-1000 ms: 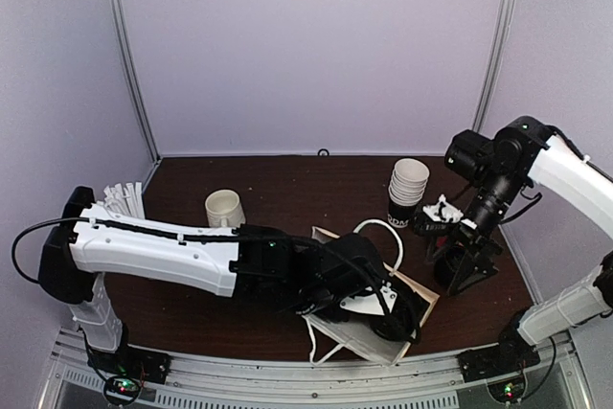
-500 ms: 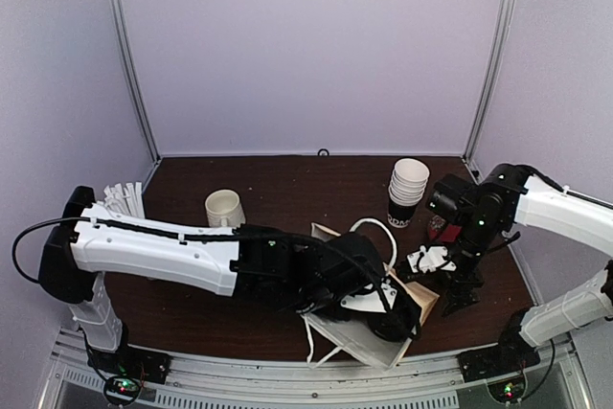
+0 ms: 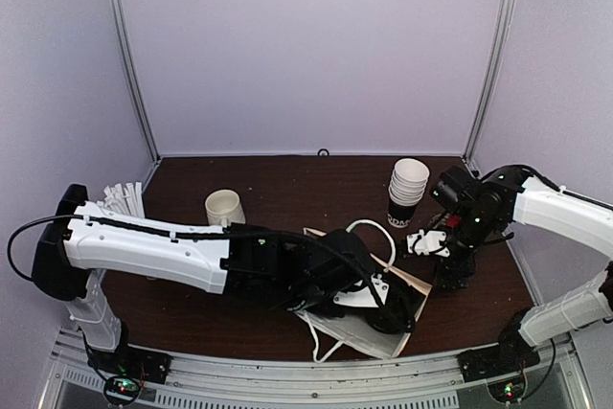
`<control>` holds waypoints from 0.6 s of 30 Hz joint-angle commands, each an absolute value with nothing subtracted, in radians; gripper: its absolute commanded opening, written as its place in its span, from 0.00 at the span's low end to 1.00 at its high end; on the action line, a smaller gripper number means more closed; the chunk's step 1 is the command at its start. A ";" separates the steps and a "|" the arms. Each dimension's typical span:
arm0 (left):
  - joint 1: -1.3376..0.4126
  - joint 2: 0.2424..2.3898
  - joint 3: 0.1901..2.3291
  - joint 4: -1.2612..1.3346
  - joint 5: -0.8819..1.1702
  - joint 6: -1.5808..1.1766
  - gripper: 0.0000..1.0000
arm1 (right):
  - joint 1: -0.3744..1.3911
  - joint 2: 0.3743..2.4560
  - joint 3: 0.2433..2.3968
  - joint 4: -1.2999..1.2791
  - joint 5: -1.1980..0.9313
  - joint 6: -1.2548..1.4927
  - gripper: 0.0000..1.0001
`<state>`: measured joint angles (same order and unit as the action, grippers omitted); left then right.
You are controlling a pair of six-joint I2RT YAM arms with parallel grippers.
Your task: Pack the takeout coffee
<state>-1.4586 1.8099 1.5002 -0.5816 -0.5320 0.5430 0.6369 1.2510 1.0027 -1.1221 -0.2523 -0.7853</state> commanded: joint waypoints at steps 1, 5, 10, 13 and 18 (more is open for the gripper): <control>-1.447 1.775 1.491 -0.516 -0.571 0.538 0.37 | 0.632 1.249 0.984 -1.097 -0.265 -0.775 0.85; -1.442 1.761 1.487 -0.512 -0.563 0.541 0.37 | 0.632 1.250 0.960 -1.070 -0.235 -0.771 0.85; -1.420 1.741 1.443 -0.465 -0.532 0.569 0.37 | 0.631 1.263 0.935 -1.043 -0.217 -0.776 0.84; -1.409 1.735 1.419 -0.428 -0.519 0.586 0.37 | 0.631 1.270 0.938 -1.049 -0.229 -0.782 0.83; -1.389 1.744 1.401 -0.408 -0.481 0.590 0.37 | 0.632 1.287 0.953 -1.068 -0.248 -0.794 0.83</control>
<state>-1.4097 1.7626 1.4239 -0.4820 -0.5159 0.5743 0.6342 1.2736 0.9417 -1.0657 -0.2390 -0.7822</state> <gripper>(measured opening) 0.715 0.832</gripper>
